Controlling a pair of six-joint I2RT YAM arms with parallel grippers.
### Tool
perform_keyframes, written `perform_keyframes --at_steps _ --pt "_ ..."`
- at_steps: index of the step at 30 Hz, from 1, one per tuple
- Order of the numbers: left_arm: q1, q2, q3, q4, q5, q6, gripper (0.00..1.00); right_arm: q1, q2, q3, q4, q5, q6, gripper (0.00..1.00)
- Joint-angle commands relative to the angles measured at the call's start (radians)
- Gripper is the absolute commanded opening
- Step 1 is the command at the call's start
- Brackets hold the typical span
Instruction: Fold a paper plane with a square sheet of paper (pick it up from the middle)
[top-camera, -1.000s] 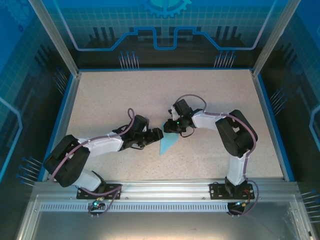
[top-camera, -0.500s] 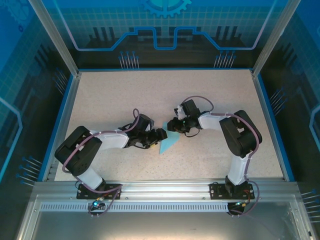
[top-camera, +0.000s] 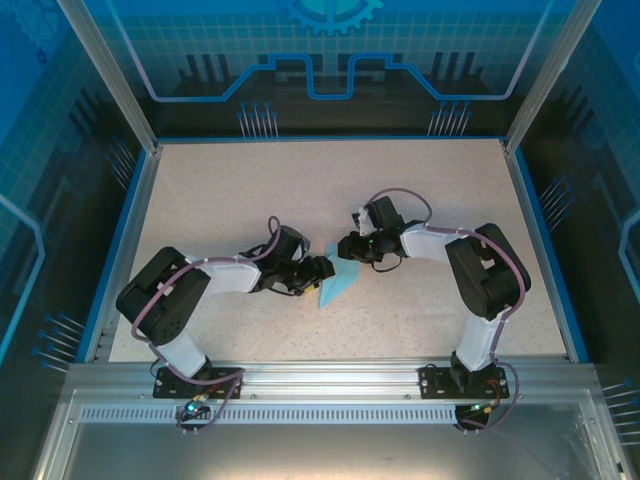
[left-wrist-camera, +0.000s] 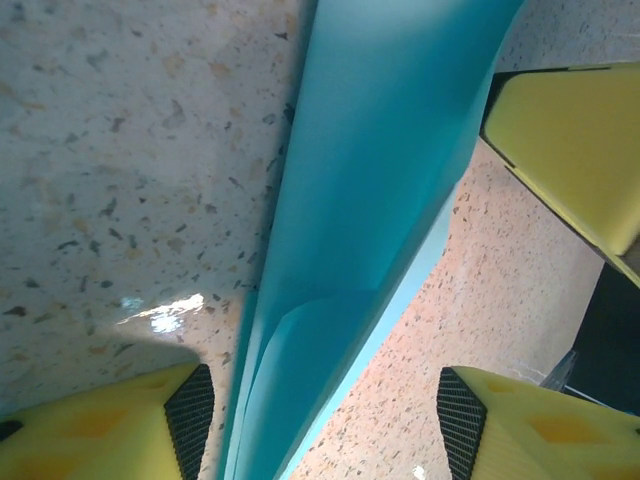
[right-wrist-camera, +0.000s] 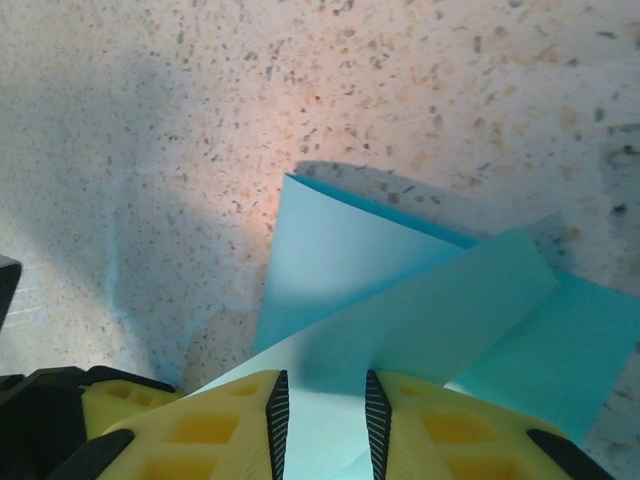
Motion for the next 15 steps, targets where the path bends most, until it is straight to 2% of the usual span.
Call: perform_keyframes --at_steps 1,10,15 --pt "-0.007 0.05 0.025 0.026 0.068 -0.014 0.64 -0.013 0.027 0.024 -0.052 0.049 0.001 0.29" --pt "-0.008 0.082 0.038 0.049 0.116 -0.015 0.61 -0.016 0.065 0.028 -0.069 0.068 0.023 0.28" --pt "-0.007 0.087 0.047 0.047 0.135 -0.002 0.57 -0.022 0.069 0.026 -0.068 0.066 0.038 0.28"
